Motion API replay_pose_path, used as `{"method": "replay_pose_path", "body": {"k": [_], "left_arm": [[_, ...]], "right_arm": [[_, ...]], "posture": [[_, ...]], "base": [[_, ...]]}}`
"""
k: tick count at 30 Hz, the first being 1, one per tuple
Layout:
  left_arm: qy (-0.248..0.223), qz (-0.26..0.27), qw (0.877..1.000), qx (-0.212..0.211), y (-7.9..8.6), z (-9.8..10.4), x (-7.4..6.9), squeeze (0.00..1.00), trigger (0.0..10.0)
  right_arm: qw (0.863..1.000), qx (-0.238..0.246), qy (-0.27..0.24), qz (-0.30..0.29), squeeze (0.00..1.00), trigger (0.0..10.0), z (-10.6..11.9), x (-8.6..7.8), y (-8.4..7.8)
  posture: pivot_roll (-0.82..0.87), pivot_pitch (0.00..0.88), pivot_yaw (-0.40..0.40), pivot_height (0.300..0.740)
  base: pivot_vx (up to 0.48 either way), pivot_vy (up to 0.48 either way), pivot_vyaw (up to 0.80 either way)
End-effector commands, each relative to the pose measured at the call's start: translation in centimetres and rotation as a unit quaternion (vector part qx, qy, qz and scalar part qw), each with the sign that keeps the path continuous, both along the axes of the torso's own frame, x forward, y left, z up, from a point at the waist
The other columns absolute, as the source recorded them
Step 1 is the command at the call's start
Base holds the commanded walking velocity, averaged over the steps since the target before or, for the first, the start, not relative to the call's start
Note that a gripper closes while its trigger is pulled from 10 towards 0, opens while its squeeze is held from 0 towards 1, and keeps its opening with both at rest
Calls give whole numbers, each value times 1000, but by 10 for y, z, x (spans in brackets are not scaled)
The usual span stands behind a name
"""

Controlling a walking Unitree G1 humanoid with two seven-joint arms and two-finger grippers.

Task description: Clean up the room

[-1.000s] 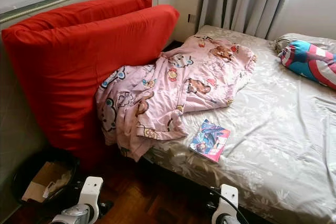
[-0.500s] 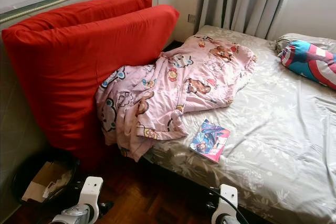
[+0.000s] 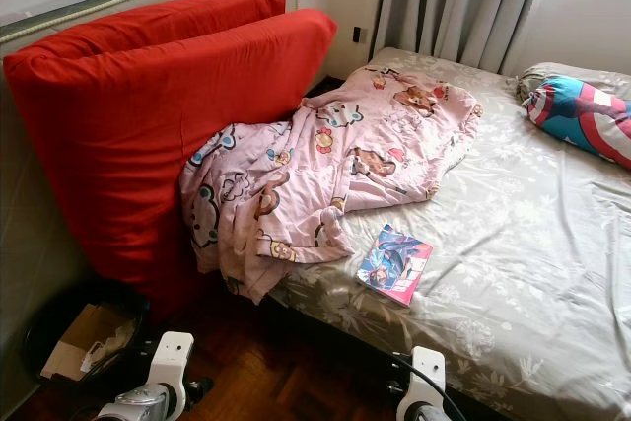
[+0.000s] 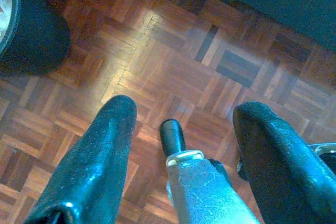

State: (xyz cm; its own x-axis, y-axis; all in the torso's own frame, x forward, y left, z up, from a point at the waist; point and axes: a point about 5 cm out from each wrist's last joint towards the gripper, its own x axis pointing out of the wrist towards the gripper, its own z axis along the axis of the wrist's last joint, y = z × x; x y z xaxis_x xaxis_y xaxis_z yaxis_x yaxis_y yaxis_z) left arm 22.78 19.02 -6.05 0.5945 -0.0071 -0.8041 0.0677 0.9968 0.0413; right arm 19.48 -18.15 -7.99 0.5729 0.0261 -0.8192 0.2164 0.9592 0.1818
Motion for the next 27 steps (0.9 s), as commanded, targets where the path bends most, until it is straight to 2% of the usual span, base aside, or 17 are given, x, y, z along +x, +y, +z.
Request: {"method": "replay_pose_path", "body": {"k": [1, 27], "left_arm": [[-2, -1, 1000, 3, 2, 1, 2, 0, 10000], [-3, -1, 1000, 3, 2, 2, 2, 0, 10000]], "right_arm": [[1000, -3, 1, -1, 0, 10000, 0, 1, -2], [1000, -3, -4, -13, 0, 10000, 1, 1, -2]], "posture": [[-28, 0, -54, 740], [-28, 0, -52, 740]], "base": [[0, 0, 0], [304, 0, 0]]}}
